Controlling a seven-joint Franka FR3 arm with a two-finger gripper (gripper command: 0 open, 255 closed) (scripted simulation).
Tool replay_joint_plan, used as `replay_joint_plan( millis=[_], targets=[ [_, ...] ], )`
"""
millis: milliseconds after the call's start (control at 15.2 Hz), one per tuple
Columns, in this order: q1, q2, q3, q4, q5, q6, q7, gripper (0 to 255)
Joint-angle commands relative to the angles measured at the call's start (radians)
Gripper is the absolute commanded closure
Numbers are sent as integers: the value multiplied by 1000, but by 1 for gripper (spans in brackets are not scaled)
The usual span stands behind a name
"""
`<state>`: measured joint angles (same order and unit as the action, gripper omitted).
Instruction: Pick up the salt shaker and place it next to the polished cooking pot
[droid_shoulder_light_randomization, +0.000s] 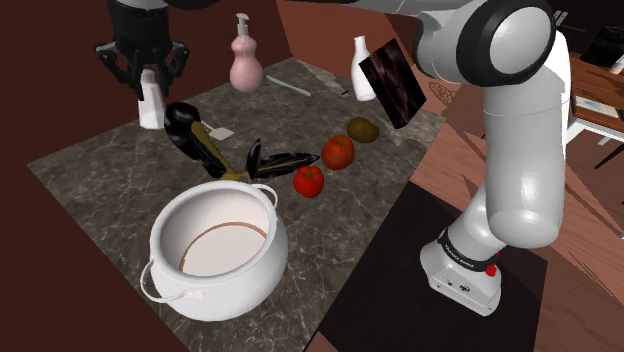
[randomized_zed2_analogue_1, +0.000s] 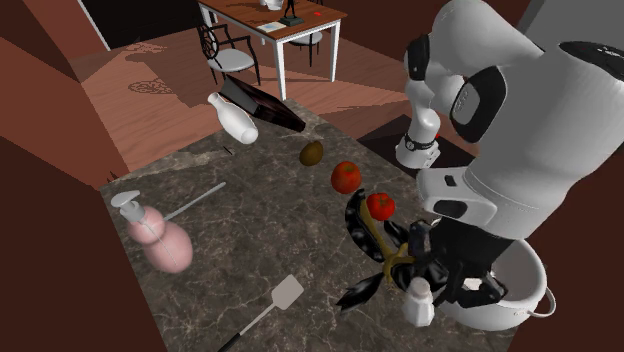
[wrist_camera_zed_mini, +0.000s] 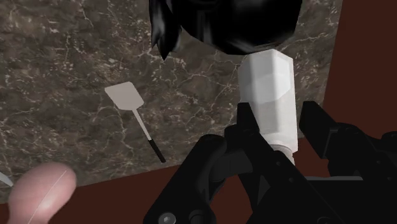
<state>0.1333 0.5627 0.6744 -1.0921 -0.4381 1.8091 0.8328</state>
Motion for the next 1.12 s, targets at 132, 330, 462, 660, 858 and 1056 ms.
replay_joint_plan(
  millis=[132, 330, 462, 660, 858, 1056],
  targets=[
    [29, 89, -25, 120, -28, -30, -37, 255],
    [6, 74, -22, 50, -24, 21, -26, 255],
    [-6, 67, -21, 9, -23, 52, -20, 255],
    [-22, 60, -20, -46, -23, 97, -11, 255],
    [-34, 57, -21, -94, -25, 138, -2, 255],
    [-44, 56, -23, -137, -29, 178, 7, 255]
  ],
)
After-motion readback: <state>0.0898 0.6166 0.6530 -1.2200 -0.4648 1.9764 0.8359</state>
